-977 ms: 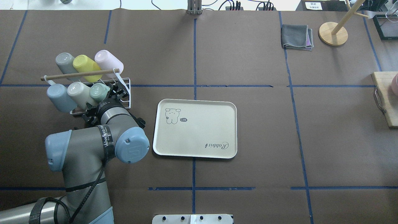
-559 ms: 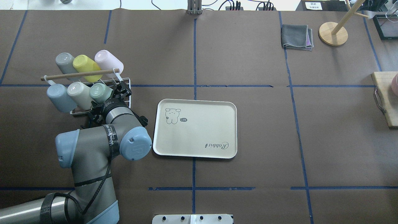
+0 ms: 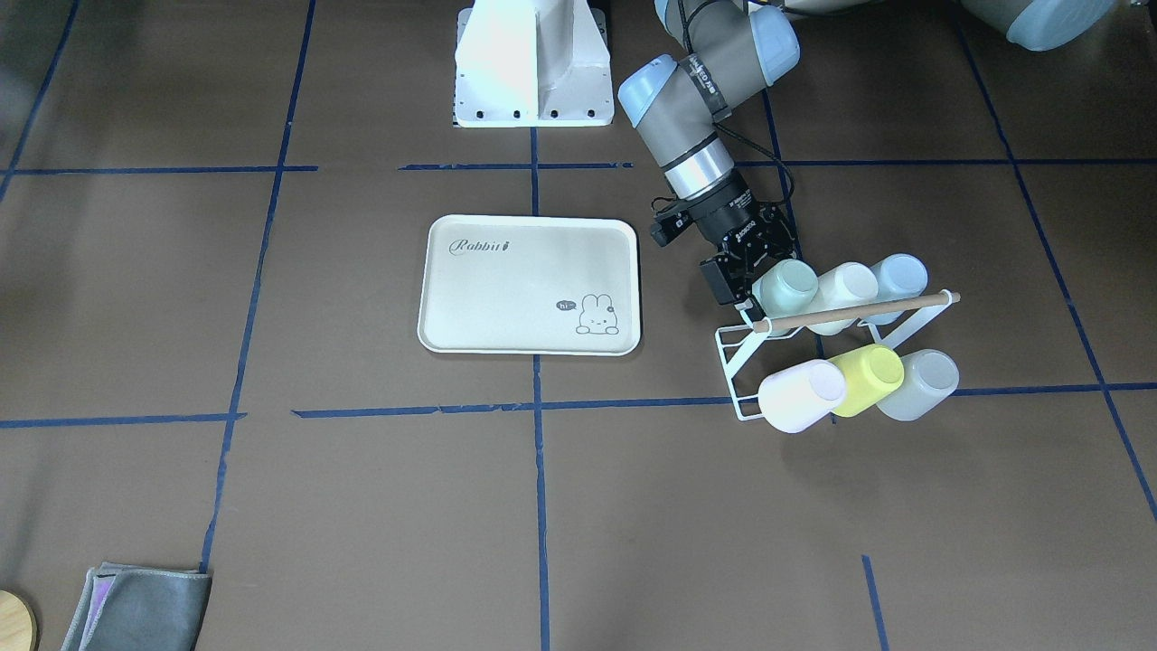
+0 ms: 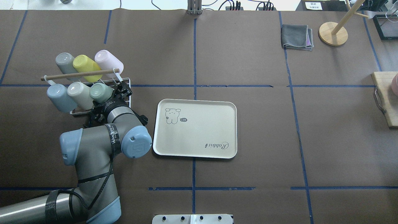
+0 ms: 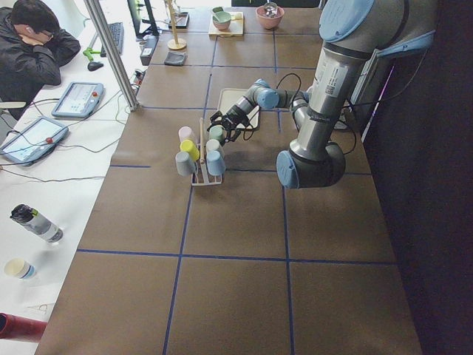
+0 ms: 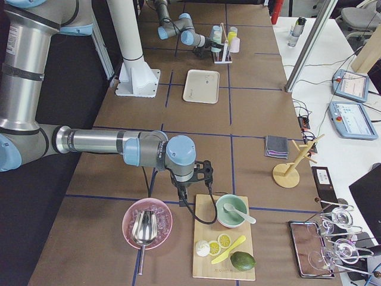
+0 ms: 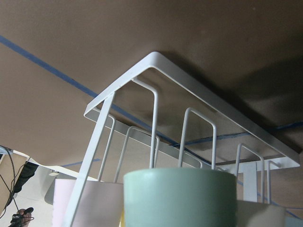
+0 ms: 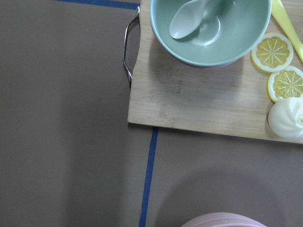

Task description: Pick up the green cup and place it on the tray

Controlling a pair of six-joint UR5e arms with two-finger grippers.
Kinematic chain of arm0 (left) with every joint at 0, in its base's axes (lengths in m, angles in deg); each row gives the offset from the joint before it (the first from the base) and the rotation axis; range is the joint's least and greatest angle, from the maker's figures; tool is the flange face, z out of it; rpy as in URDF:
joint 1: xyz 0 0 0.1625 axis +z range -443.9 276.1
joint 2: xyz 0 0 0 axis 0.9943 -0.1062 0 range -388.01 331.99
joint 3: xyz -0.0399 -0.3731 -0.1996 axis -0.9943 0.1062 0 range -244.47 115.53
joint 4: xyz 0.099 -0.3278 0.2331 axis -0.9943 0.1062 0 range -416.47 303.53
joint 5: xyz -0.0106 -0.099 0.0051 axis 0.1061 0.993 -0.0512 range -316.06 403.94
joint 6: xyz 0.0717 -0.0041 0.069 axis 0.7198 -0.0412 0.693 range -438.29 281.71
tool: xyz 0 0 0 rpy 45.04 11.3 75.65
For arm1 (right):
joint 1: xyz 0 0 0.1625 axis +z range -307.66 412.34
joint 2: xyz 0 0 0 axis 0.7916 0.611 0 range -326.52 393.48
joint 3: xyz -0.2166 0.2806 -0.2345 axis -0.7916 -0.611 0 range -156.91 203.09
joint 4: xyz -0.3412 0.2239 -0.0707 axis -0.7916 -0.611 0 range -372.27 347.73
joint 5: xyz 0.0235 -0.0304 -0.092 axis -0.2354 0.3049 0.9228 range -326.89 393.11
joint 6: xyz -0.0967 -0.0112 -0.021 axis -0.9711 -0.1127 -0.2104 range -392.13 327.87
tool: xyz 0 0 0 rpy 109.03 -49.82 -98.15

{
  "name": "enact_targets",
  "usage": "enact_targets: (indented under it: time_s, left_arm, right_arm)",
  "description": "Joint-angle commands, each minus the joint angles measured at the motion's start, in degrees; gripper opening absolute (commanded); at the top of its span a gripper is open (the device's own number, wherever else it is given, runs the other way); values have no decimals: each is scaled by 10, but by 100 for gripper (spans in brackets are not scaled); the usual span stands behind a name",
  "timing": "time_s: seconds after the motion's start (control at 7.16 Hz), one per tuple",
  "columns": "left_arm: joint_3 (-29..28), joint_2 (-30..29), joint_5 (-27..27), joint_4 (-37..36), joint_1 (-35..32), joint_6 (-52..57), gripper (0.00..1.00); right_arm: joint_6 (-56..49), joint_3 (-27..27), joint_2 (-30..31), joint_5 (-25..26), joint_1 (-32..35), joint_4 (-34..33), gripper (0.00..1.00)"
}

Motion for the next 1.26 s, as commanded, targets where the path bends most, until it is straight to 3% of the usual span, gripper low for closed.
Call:
enact_targets:
  time_s: [0.0, 0.28, 0.42, 0.56, 1.12]
  left_arm:
    - [-18, 0, 0, 2, 1, -16, 100]
    - [-19, 0, 0, 9, 1, -13, 99]
    - [-19, -2, 1, 8, 2, -13, 84]
    - [-19, -1, 1, 8, 1, -15, 79]
    - [-2, 0, 0, 6, -4, -14, 68]
  right_arm:
    - [0, 0, 0, 0, 0, 0, 100]
    - [0, 0, 0, 0, 0, 1, 100]
    - [0, 0, 0, 0, 0, 1, 100]
    - [0, 1, 0, 0, 0, 1, 100]
    - [0, 1, 1, 0, 0, 1, 100]
